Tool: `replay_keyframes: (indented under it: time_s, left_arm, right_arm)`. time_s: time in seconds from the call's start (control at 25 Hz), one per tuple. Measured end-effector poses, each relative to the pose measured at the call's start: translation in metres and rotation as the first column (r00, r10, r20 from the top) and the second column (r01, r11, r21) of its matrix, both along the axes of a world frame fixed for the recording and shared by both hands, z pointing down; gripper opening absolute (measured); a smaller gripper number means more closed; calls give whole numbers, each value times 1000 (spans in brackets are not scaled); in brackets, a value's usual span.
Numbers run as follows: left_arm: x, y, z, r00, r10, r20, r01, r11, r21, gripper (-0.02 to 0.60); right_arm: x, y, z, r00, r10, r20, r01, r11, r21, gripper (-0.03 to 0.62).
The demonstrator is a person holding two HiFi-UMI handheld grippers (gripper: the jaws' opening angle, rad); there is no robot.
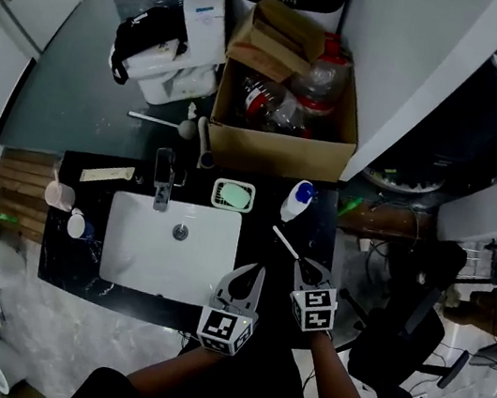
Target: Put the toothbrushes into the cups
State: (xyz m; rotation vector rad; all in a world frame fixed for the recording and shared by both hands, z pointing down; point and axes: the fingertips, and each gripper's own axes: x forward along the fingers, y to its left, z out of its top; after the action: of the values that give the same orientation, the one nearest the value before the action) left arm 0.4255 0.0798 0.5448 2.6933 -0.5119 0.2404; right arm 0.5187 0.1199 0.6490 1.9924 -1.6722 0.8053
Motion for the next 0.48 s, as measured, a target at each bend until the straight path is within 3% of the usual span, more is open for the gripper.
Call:
replay_keyframes:
  time_s: [0.36,0.48]
  left_arm:
    - [-15,-1,6,983,-180,28,180,984,4,14]
    - [-18,-2,6,972,-233,33,233,973,5,14]
  right_arm:
    - [13,-18,52,981,-185,48,189,976,-103,23]
    - [10,-20,65,964,-254,83,264,954,-144,77]
